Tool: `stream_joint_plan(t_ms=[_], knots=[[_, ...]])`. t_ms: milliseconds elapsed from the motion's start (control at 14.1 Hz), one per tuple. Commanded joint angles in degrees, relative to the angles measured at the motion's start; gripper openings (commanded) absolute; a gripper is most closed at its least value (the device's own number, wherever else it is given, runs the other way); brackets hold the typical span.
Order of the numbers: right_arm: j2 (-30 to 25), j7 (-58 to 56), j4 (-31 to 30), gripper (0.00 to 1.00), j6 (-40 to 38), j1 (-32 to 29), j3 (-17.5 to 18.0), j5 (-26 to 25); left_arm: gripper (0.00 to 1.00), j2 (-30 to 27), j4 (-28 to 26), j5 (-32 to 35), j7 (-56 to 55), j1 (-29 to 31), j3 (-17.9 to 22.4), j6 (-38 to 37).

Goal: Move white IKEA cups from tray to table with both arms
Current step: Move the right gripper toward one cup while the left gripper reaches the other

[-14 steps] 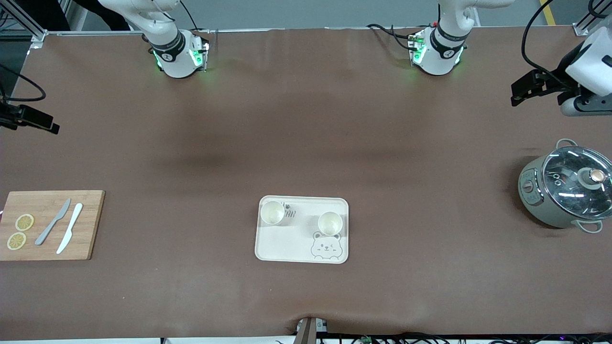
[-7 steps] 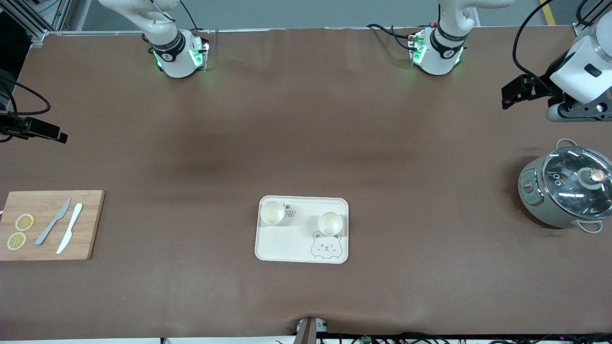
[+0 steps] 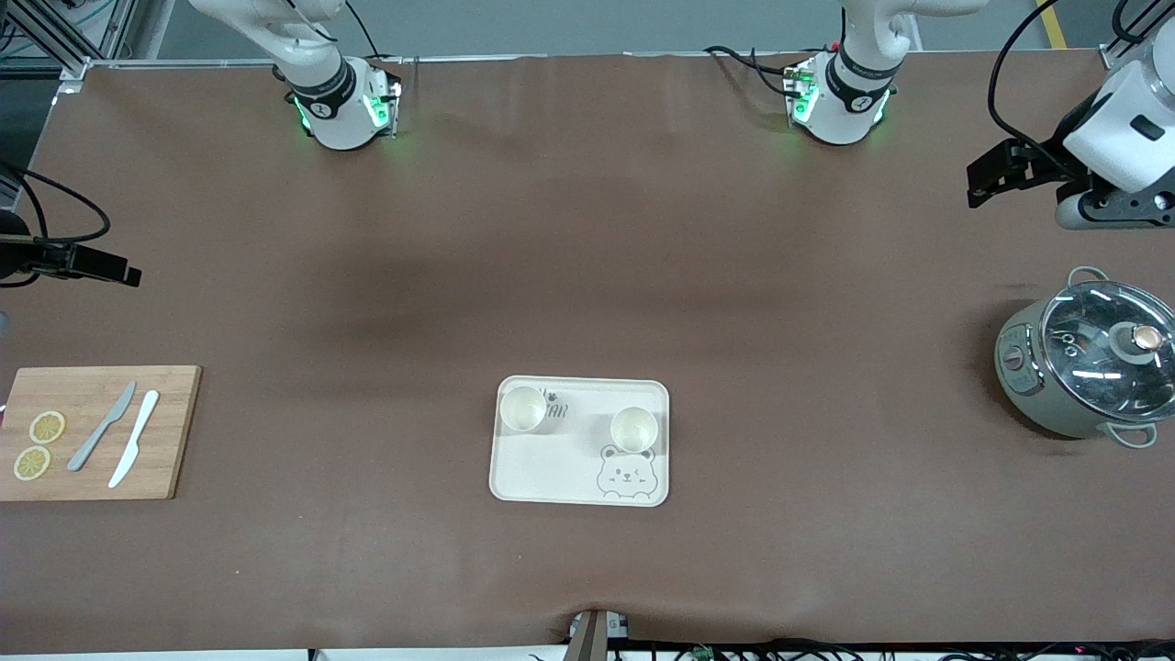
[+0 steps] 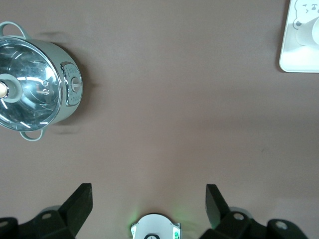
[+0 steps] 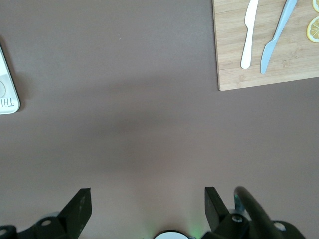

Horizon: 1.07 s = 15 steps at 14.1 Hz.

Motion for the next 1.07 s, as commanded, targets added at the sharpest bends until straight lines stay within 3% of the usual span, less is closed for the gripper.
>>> stream_joint_plan(t_ms=[0,356,996], knots=[[1.11,-0.09,1.20,1.00,-1.04,-1.10,1.14,0.04,1.00,-0.43,0.60,0.46,0.75,0.34,-0.14,-0.17],[1.56,3.32,-2.92,1.00,1.06,-0.04,1.58,0.65,1.00,-0.69,0.25,3.27,0.84,0.08,-1.72,2.21],[2.78,19.92,-10.05,1.00,11.70,1.28,8.51,0.83,1.00,-0.70,-0.10,5.39,0.75,0.17,-4.00,3.35]])
